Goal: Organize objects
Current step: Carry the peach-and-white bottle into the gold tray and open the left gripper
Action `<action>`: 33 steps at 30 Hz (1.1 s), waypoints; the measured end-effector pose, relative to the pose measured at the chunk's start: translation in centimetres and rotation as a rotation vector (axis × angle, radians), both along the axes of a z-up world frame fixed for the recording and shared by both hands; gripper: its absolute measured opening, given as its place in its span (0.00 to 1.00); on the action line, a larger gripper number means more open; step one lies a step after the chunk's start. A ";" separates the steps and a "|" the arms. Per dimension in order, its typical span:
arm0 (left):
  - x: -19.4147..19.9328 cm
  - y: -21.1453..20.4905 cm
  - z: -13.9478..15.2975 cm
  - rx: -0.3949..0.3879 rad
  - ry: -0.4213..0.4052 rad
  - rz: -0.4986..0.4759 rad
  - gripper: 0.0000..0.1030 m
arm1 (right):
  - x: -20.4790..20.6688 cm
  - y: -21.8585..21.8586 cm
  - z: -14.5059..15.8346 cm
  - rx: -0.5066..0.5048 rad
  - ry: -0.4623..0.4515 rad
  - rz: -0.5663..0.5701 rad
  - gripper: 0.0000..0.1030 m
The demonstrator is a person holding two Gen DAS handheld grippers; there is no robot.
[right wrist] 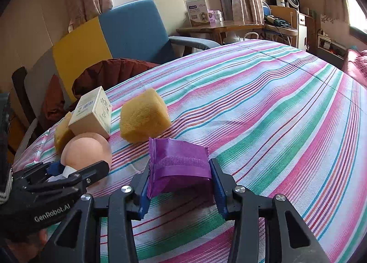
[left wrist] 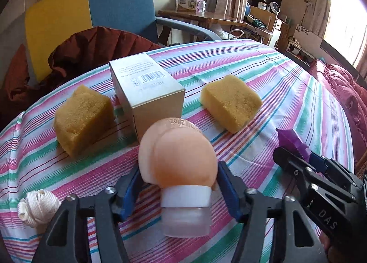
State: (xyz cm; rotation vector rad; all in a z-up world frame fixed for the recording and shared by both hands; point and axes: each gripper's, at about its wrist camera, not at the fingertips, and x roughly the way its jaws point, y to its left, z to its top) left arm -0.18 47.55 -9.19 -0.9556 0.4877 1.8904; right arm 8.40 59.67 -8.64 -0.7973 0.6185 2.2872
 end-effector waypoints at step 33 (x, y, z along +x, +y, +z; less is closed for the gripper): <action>0.9 -19.5 0.1 0.249 -0.108 0.333 0.46 | -1.4 -6.8 1.8 0.175 -0.037 0.210 0.43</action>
